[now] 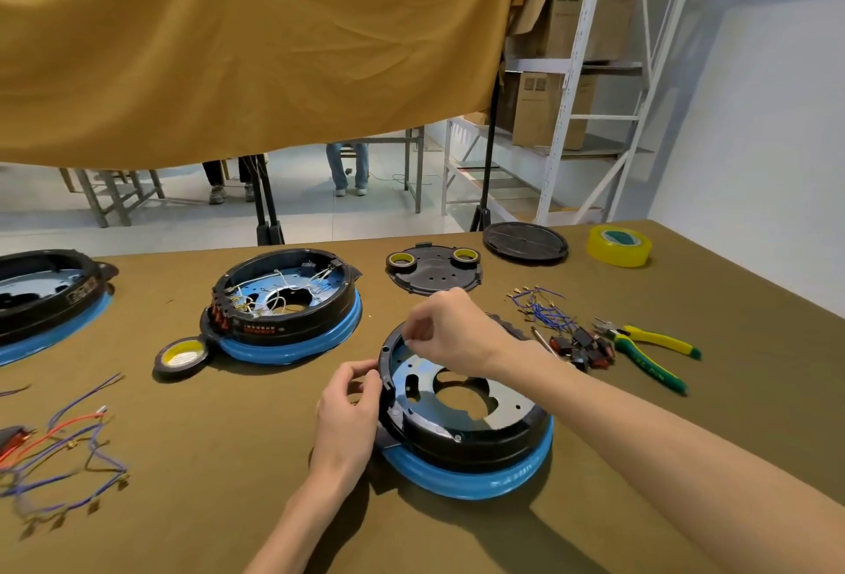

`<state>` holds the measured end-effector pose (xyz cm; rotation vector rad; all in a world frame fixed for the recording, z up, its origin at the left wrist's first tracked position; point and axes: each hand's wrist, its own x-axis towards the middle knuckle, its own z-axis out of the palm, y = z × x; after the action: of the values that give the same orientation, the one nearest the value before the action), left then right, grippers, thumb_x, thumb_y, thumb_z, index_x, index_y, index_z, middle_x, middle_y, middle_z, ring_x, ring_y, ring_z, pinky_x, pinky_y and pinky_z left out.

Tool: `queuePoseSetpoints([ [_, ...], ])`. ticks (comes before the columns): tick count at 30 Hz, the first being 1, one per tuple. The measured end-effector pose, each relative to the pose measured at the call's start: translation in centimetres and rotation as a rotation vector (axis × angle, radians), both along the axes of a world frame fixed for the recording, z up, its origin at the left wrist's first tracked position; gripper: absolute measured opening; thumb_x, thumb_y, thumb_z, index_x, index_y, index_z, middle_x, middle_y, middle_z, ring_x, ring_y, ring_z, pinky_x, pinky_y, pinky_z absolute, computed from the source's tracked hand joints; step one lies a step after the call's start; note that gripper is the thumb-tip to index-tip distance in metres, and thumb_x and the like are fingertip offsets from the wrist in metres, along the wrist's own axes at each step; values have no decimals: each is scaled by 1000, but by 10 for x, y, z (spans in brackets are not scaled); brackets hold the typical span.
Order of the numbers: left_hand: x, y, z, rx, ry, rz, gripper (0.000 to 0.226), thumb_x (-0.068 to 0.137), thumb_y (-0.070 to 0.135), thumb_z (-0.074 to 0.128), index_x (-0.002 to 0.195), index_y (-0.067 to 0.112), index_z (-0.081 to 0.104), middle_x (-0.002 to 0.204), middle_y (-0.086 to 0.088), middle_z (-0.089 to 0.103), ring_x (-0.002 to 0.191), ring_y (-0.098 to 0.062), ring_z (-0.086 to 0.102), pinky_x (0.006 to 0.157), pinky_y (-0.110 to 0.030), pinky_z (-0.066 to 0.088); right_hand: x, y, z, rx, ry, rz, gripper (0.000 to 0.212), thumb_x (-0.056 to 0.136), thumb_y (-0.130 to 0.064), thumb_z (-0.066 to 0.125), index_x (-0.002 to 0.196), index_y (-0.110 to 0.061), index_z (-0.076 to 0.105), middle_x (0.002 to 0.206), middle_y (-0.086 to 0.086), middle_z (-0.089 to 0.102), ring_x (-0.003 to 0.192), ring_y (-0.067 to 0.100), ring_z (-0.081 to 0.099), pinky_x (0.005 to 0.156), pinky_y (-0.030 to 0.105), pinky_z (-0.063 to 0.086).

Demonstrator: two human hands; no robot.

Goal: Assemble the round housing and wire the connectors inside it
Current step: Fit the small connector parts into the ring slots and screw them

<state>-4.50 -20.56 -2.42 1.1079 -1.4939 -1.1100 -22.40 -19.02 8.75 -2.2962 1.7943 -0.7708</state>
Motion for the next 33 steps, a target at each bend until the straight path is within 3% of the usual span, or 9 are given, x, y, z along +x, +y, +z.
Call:
queuePoseSetpoints([
  [8, 0, 1, -2, -14, -1, -40, 13, 103, 32, 56, 107, 40, 65, 99, 28, 68, 103, 11, 59, 73, -9, 52, 21, -15, -3, 59, 55, 45, 18, 93, -3, 67, 105, -5, 80, 99, 8, 78, 84, 14, 71, 81, 27, 61],
  [20, 0, 2, -5, -13, -11, -30, 12, 102, 35, 56, 111, 40, 64, 108, 20, 68, 105, 5, 61, 75, -14, 52, 26, -15, -8, 130, 2, -38, 21, 89, -2, 64, 101, -6, 82, 96, 8, 78, 80, 13, 68, 78, 29, 61],
  [24, 0, 3, -4, -9, 1, -51, 13, 103, 34, 57, 112, 38, 64, 111, 17, 68, 108, -1, 62, 75, -17, 55, 30, -18, -11, 171, -132, -188, 18, 85, -2, 69, 94, -8, 83, 92, 6, 78, 81, 13, 67, 79, 31, 60],
  [28, 1, 5, -2, -10, 7, -65, 14, 102, 32, 58, 114, 35, 65, 112, 14, 69, 109, -4, 63, 74, -15, 57, 28, -23, -9, 347, -357, -292, 8, 84, -5, 77, 91, -7, 82, 89, 8, 77, 79, 17, 71, 66, 25, 60],
  [33, 2, 8, -2, -4, 20, -77, 14, 102, 30, 59, 114, 32, 67, 109, 13, 70, 105, -3, 65, 75, -17, 58, 27, -21, -11, 469, -590, -354, 4, 84, -1, 79, 86, -5, 80, 80, 10, 74, 62, 12, 65, 57, 19, 56],
])
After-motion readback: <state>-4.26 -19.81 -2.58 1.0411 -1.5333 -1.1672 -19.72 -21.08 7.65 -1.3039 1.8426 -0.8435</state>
